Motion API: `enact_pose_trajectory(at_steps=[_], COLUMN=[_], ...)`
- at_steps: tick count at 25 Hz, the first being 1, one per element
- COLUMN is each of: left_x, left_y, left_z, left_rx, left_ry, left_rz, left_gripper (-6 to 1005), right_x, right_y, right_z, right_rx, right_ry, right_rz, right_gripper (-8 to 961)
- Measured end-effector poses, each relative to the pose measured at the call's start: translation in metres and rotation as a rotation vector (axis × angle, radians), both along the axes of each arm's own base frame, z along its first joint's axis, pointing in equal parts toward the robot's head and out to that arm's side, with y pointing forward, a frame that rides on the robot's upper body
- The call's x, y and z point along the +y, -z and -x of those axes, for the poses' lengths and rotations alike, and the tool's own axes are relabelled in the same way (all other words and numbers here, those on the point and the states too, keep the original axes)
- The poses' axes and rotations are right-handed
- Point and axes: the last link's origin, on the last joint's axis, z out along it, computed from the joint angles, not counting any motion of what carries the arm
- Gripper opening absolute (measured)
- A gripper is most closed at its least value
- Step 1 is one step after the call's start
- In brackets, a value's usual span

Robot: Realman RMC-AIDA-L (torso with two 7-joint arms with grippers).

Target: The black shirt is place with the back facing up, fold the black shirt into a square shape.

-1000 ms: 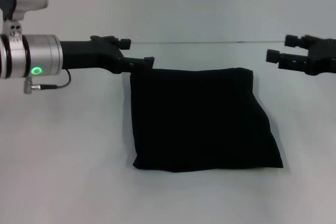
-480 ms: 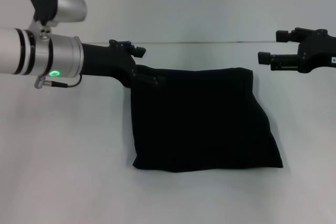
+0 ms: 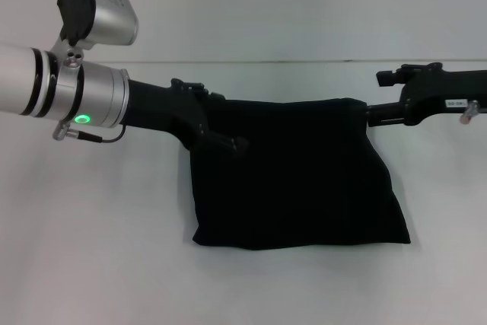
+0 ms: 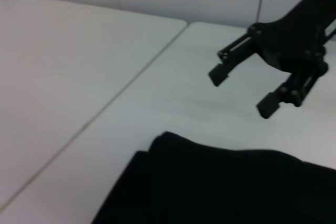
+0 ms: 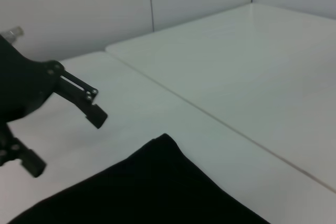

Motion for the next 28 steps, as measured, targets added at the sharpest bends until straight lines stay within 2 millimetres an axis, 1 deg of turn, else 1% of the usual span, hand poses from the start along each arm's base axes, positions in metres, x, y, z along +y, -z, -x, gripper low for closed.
enact_pose_trajectory(at_steps=[5, 13, 18, 28], left_x=[-0.003, -0.004, -0.005, -0.005], left_y=[0.001, 0.0, 0.002, 0.002], left_z=[0.004, 0.008, 0.013, 0.014], left_rx=[0.031, 0.064, 0.098, 0.092], left_ry=[-0.013, -0.034, -0.049, -0.057], left_rz=[0.025, 0.036, 0.045, 0.038], left_gripper=[950, 950, 949, 949], right_x=[0.005, 0.008, 0.007, 0.003], right_y=[0.009, 0.012, 0.018, 0.026], right_z=[0.005, 0.013, 0.015, 0.016], right_rx=[-0.031, -0.03, -0.028, -0.023], right_ry=[-0.003, -0.017, -0.023, -0.024], right_rz=[-0.005, -0.008, 0.004, 0.019], right_gripper=[915, 915, 915, 914])
